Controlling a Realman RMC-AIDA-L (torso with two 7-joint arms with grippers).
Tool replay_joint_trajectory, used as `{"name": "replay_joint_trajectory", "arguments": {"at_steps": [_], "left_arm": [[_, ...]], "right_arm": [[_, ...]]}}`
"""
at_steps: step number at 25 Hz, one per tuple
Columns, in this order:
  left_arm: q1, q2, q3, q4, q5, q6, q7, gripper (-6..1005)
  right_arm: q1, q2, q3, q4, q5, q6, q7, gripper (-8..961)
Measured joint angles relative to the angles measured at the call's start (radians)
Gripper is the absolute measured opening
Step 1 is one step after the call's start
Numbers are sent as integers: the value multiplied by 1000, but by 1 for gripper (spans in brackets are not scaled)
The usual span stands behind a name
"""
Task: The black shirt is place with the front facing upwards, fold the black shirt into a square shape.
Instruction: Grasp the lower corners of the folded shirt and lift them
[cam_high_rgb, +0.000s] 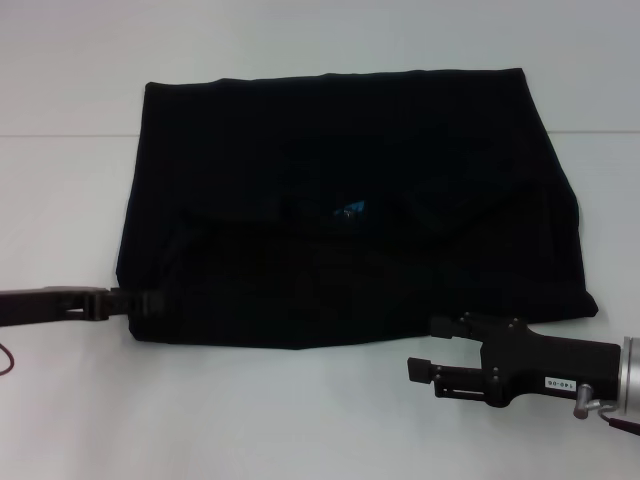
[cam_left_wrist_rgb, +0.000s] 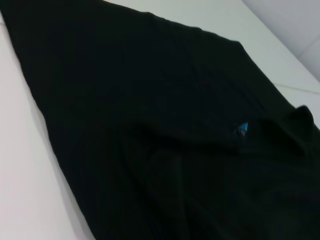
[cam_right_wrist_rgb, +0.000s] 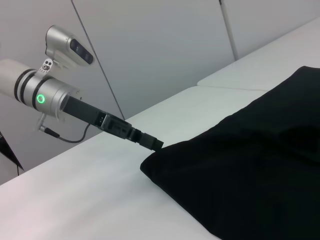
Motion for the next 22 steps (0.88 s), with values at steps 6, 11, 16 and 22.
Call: {"name": "replay_joint_trajectory", "arguments": {"at_steps": [6, 11, 16, 22], "left_arm": [[4, -10, 4, 4, 9, 3, 50, 696], [5, -13, 11, 4, 11, 10, 67, 690], [6, -22, 40, 8, 19, -7, 69, 683], [14, -22, 50, 13, 20, -10, 64, 676]], "right_arm": [[1, 0, -1, 3, 2, 0, 5, 826], [1, -1, 0, 6, 5, 0, 7, 826], [1, -1, 2, 8, 5, -6, 8, 826], [1, -1, 6, 8, 5, -11, 9, 825]]}}
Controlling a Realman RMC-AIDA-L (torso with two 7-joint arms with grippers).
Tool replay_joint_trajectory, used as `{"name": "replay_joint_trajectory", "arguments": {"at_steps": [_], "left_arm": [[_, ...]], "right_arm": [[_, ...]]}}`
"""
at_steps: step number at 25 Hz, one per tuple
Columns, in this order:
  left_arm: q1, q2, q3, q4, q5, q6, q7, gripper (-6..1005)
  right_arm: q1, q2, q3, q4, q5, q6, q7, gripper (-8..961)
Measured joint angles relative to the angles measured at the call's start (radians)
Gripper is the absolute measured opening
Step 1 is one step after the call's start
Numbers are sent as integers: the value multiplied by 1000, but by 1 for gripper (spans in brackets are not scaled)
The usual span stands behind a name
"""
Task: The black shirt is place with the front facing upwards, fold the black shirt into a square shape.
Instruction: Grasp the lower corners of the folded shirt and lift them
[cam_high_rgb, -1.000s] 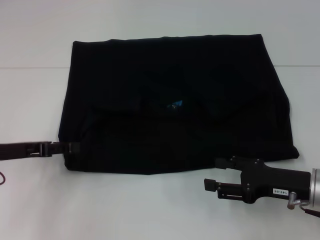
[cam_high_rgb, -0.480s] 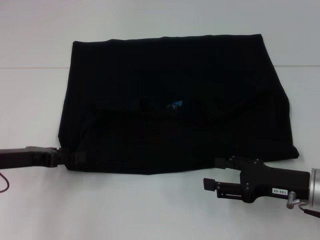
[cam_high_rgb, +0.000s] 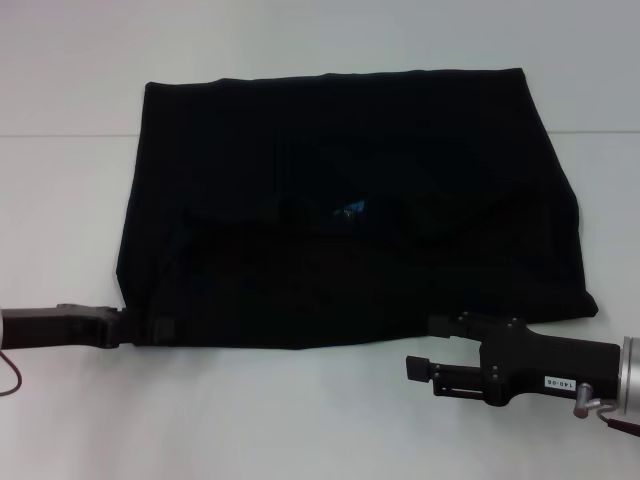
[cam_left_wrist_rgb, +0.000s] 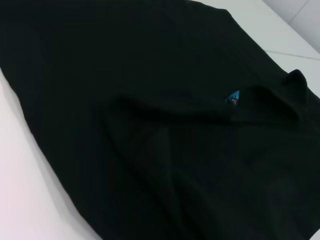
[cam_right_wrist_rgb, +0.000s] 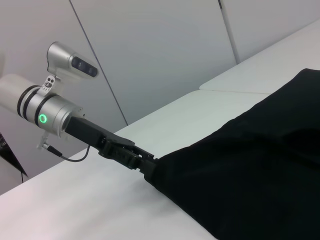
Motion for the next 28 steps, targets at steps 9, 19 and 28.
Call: {"name": "replay_joint_trajectory", "arguments": {"at_steps": [9, 19, 28], "left_arm": [[15, -11, 1, 50, 13, 12, -13, 536], [13, -13, 6, 48, 16, 14, 0, 228], [11, -15, 16, 49, 23, 12, 7, 3]], "right_arm": [[1, 0, 2, -5, 1, 0, 21, 825], [-2, 0, 3, -8, 1, -1, 29, 825], [1, 0, 3, -11, 1, -2, 39, 825]]}}
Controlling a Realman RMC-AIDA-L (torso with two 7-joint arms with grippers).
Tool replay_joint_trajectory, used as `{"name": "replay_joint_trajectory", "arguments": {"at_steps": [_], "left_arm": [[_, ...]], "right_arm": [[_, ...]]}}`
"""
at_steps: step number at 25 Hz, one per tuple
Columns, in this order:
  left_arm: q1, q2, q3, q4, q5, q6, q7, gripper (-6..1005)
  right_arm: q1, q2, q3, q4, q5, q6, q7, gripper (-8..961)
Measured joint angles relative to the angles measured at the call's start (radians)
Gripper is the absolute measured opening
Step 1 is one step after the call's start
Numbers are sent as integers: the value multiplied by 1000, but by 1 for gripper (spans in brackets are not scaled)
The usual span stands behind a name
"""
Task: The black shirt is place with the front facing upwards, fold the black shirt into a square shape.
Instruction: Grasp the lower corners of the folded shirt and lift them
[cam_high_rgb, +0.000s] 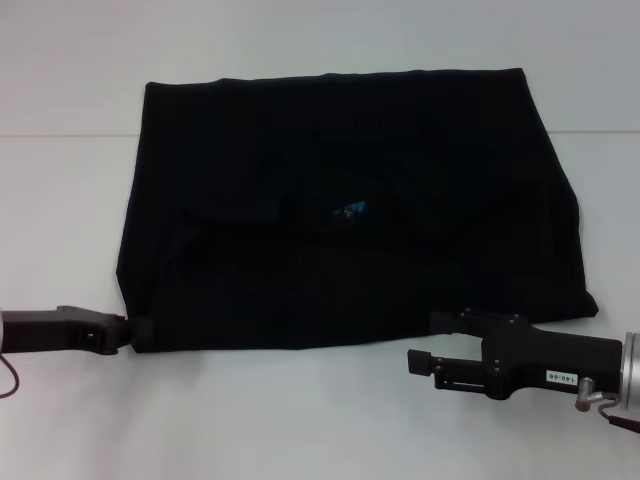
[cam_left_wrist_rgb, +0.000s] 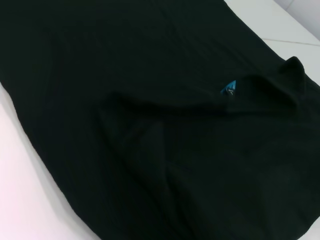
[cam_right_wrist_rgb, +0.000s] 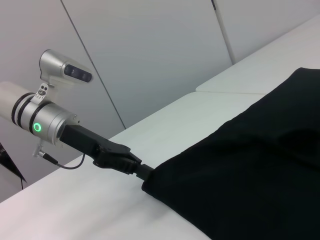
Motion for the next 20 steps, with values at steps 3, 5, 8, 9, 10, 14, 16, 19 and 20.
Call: {"name": "replay_joint_trajectory", "arguments": {"at_steps": [3, 5, 8, 9, 10, 14, 16, 19, 20], "left_arm": [[-1, -1, -5, 1, -4, 2, 0, 12], [-1, -2, -9, 3, -7, 7, -1, 24], [-1, -2, -10, 5, -6, 13, -8, 41], [-2, -2, -11, 5, -5, 14, -12, 47], [-3, -2, -11, 5, -5, 14, -13, 53], [0, -5, -12, 11, -9, 2, -7, 107], [6, -13, -12, 29, -9, -6, -4, 151], [17, -27, -11, 64, -10, -10, 0, 216], [19, -31, -11, 71, -10, -10, 2, 237]], "right_arm": [[0, 0, 1, -1, 0, -1, 0, 825], [0, 0, 1, -1, 1, -1, 0, 825], [2, 0, 2, -1, 1, -1, 0, 826], [3, 0, 3, -1, 1, -1, 1, 826], [5, 0, 3, -1, 1, -1, 1, 826], [7, 0, 3, -1, 2, -1, 4, 826], [9, 0, 2, -1, 2, -1, 5, 825], [10, 0, 2, -1, 2, -1, 5, 825], [10, 0, 2, -1, 2, -1, 6, 825]]}}
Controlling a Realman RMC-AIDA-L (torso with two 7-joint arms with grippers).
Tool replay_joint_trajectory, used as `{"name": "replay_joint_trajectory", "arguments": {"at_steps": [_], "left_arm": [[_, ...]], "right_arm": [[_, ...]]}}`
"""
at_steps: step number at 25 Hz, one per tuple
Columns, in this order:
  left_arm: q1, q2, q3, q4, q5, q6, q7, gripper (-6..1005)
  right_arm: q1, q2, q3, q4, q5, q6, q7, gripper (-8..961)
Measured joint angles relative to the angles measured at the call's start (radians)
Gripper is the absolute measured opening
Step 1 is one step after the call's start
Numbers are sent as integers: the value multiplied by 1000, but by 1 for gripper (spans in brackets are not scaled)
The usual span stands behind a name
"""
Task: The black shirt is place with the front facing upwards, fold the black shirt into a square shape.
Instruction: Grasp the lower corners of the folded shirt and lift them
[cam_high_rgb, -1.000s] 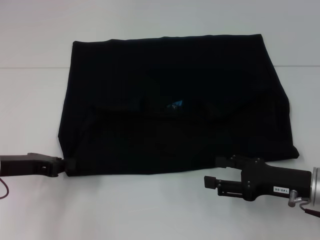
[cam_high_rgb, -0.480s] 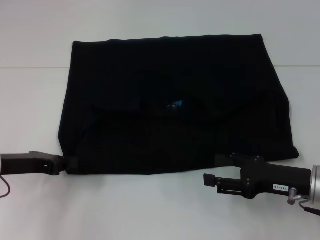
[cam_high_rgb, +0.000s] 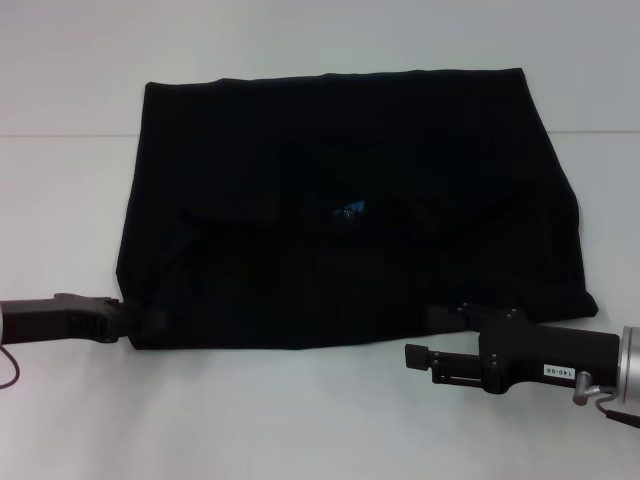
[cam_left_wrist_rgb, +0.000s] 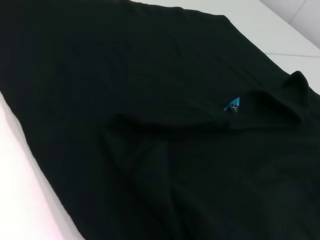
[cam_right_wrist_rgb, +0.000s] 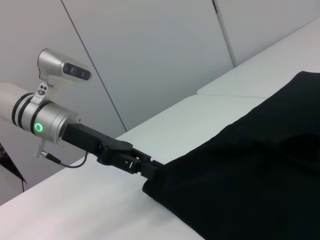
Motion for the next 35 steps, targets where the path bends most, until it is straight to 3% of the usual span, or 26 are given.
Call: {"name": "replay_joint_trajectory", "arguments": {"at_steps": [17, 29, 33, 35], "left_arm": [[-5, -14, 13, -5, 8, 14, 6, 915], [-9, -21, 13, -5, 10, 19, 7, 900], [-14, -12, 14, -16, 10, 15, 6, 895], [-15, -12, 19, -18, 12, 15, 6, 786]], "right_arm": [[1, 0, -2, 0, 0, 0, 6, 825], [2, 0, 0, 0, 0, 0, 5, 826], [2, 0, 1, 0, 0, 0, 5, 826], [3, 0, 1, 0, 0, 0, 5, 826]]}}
